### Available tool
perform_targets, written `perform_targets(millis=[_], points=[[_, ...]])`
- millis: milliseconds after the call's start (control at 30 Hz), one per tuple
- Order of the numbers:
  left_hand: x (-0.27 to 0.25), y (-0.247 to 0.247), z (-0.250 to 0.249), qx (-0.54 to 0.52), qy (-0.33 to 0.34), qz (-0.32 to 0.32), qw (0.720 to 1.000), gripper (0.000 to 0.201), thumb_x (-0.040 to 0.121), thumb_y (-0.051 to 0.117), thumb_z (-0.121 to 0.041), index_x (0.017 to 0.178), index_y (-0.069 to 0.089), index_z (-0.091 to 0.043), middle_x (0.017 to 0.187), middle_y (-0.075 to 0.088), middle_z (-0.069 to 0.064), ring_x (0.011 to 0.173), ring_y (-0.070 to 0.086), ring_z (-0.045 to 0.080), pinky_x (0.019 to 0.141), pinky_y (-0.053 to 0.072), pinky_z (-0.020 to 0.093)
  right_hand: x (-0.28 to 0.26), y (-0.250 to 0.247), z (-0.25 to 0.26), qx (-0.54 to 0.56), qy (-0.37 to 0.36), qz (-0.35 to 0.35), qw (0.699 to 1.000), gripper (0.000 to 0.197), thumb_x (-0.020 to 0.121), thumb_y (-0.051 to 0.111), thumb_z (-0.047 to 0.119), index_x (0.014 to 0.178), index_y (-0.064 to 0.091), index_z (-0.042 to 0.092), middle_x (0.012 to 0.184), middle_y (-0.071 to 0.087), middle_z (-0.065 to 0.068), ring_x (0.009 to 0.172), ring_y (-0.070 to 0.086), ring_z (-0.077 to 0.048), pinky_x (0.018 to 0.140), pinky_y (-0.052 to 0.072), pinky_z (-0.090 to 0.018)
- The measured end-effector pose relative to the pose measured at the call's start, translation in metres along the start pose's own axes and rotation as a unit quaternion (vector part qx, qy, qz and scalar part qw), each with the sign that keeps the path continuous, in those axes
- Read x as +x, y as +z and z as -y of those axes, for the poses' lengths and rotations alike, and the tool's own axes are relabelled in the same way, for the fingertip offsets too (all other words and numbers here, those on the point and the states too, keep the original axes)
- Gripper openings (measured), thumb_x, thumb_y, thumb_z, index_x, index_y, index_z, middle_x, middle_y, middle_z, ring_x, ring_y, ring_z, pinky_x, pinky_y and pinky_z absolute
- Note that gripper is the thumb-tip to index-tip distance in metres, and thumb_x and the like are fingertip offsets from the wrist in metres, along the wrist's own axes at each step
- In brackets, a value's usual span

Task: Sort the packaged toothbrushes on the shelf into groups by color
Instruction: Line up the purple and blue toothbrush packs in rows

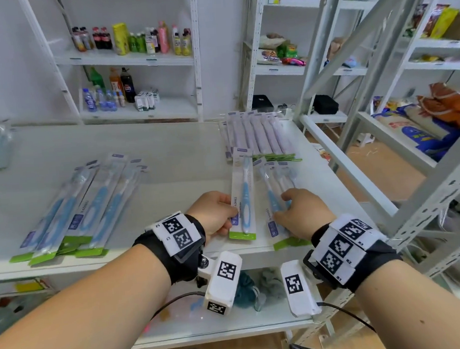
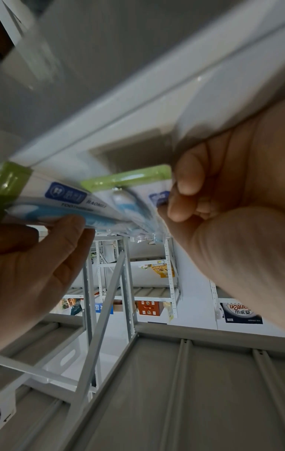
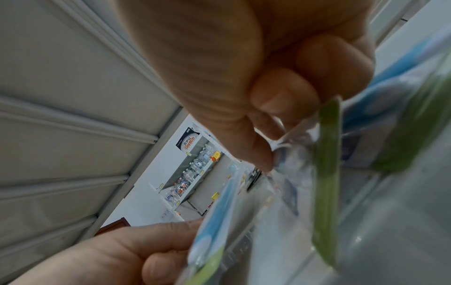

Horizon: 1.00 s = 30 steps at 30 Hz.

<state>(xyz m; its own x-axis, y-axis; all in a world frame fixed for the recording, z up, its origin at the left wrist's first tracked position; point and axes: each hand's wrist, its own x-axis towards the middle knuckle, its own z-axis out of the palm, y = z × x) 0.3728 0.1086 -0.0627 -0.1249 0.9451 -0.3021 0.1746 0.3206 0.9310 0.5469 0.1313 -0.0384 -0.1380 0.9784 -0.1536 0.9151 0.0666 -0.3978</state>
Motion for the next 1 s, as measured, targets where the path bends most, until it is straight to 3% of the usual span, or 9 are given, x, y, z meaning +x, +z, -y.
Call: perform_targets(millis=[167, 333, 500, 600, 700, 900, 1000], points=[[0.003, 0.008, 0.001, 0.005, -0.004, 0.006, 1.0, 0.019, 0.09, 0.047, 0.0, 0.103, 0.06, -0.004, 0.055, 0.053, 0.003, 0.032, 0.045, 0.004, 0.036, 0.037, 0.018, 0.0, 0.001, -0.002, -0.038, -0.005, -0.01, 0.999, 0.046, 0.087, 0.057, 0.03, 0.128, 0.049, 0.013, 0.119, 0.059, -0.008, 0.101, 0.06, -0.024, 0.076, 0.045, -0.027], [0.005, 0.012, 0.0, 0.011, -0.008, 0.012, 1.0, 0.021, 0.089, 0.047, 0.001, 0.105, 0.059, -0.006, 0.061, 0.057, 0.005, 0.036, 0.046, 0.006, 0.036, 0.037, 0.018, 0.001, 0.007, -0.004, -0.08, -0.013, -0.017, 0.997, 0.039, 0.088, 0.053, 0.034, 0.122, 0.053, 0.014, 0.118, 0.06, -0.008, 0.104, 0.058, -0.025, 0.072, 0.038, -0.025], [0.006, 0.014, 0.0, 0.029, -0.008, 0.013, 0.999, 0.017, 0.089, 0.049, 0.0, 0.097, 0.056, -0.013, 0.065, 0.06, 0.008, 0.037, 0.048, 0.006, 0.036, 0.039, 0.019, 0.001, 0.009, -0.007, -0.092, -0.022, -0.022, 0.995, 0.037, 0.09, 0.049, 0.034, 0.119, 0.054, 0.013, 0.114, 0.061, -0.008, 0.1, 0.058, -0.026, 0.07, 0.037, -0.024], [0.006, 0.015, 0.0, 0.034, -0.011, 0.01, 0.999, 0.017, 0.089, 0.05, 0.0, 0.1, 0.055, -0.012, 0.066, 0.06, 0.008, 0.036, 0.049, 0.006, 0.036, 0.038, 0.019, 0.002, 0.009, -0.008, -0.089, -0.019, -0.026, 0.995, 0.035, 0.089, 0.05, 0.035, 0.116, 0.055, 0.013, 0.111, 0.061, -0.008, 0.095, 0.058, -0.024, 0.068, 0.038, -0.025], [0.005, 0.018, 0.0, 0.04, -0.012, 0.015, 0.999, 0.022, 0.089, 0.051, 0.0, 0.108, 0.052, -0.011, 0.066, 0.06, 0.009, 0.036, 0.05, 0.006, 0.036, 0.04, 0.019, 0.002, 0.008, -0.01, -0.075, -0.016, -0.031, 0.997, 0.032, 0.089, 0.051, 0.033, 0.113, 0.056, 0.013, 0.109, 0.062, -0.007, 0.087, 0.054, -0.022, 0.068, 0.038, -0.025], [0.003, 0.021, -0.003, 0.056, -0.008, 0.028, 0.998, 0.021, 0.089, 0.052, 0.0, 0.105, 0.049, -0.012, 0.06, 0.057, 0.008, 0.032, 0.048, 0.006, 0.035, 0.043, 0.018, 0.002, 0.005, -0.018, 0.002, -0.022, -0.061, 0.998, 0.033, 0.087, 0.057, 0.028, 0.116, 0.06, 0.016, 0.113, 0.062, -0.006, 0.1, 0.058, -0.023, 0.075, 0.042, -0.025], [0.004, 0.022, -0.005, 0.081, -0.01, 0.03, 0.996, 0.021, 0.088, 0.054, -0.002, 0.104, 0.048, -0.016, 0.062, 0.058, 0.007, 0.037, 0.049, 0.008, 0.037, 0.044, 0.019, 0.004, 0.001, -0.027, 0.072, -0.027, -0.091, 0.993, 0.027, 0.087, 0.057, 0.024, 0.112, 0.064, 0.017, 0.106, 0.064, -0.005, 0.095, 0.059, -0.021, 0.076, 0.042, -0.024]])
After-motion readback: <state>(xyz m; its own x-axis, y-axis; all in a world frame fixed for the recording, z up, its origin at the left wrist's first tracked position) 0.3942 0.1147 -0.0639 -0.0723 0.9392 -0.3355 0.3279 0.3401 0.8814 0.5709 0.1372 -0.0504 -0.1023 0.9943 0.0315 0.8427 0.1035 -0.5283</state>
